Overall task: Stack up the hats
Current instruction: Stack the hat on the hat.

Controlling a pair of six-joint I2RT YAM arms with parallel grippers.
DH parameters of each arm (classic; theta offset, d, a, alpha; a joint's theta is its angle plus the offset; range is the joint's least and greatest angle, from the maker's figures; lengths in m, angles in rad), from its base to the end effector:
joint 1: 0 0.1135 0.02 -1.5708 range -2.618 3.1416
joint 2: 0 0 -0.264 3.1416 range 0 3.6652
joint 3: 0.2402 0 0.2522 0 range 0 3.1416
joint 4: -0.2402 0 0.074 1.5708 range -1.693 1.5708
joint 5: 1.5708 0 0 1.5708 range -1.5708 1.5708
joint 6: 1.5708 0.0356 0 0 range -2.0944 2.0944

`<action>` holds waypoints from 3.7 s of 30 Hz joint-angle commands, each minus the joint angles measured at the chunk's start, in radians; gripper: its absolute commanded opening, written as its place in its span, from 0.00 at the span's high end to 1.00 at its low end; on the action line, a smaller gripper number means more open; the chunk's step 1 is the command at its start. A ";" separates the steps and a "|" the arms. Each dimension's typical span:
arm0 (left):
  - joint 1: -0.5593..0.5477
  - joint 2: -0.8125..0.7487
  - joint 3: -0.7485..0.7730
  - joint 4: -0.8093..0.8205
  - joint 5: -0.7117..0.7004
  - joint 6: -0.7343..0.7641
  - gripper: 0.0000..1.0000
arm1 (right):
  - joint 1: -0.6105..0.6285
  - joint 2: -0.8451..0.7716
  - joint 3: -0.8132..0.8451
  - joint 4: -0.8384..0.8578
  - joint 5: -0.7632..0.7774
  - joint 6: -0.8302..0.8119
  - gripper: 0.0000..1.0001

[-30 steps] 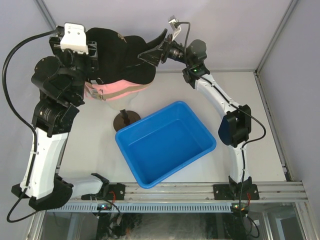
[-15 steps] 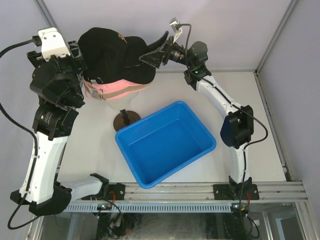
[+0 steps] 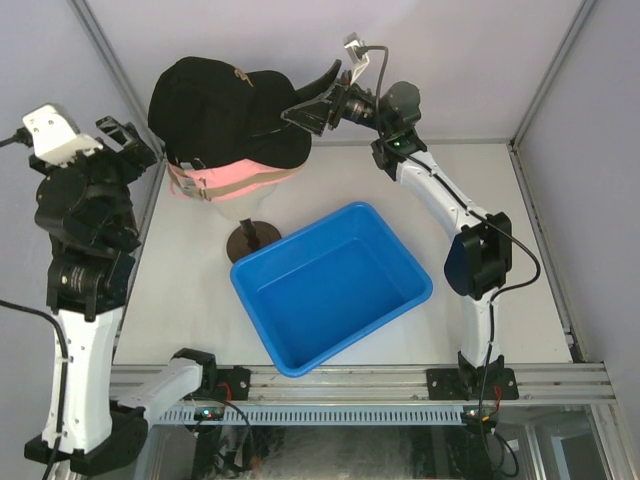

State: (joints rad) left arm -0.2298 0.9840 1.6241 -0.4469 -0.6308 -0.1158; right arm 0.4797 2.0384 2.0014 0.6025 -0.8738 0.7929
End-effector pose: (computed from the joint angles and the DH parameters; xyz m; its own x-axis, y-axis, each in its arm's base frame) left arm 0.1365 -0.0104 0.5475 0.2296 -0.1495 -0.9617 -0.3555 0.9070 -0.2259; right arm 0.4024 0.2401 0.4520 -0.2866 0.3664 -0.8852 -0.9496 0.0138 0.3131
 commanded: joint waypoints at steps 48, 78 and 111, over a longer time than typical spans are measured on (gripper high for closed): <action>0.480 -0.090 -0.734 1.097 0.940 -0.505 0.35 | -0.029 -0.052 0.015 0.045 -0.006 0.002 0.23; 0.485 0.000 -0.642 1.306 1.073 -0.517 0.88 | -0.026 -0.034 0.043 0.011 -0.007 0.002 0.23; 0.463 -0.024 -0.425 0.873 0.996 -0.151 0.98 | -0.010 -0.008 0.110 -0.076 -0.008 0.002 0.23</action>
State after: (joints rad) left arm 0.2409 0.9436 1.1099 0.4347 0.3962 -0.3103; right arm 0.4610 2.0384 2.0586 0.5232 -0.8783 0.7929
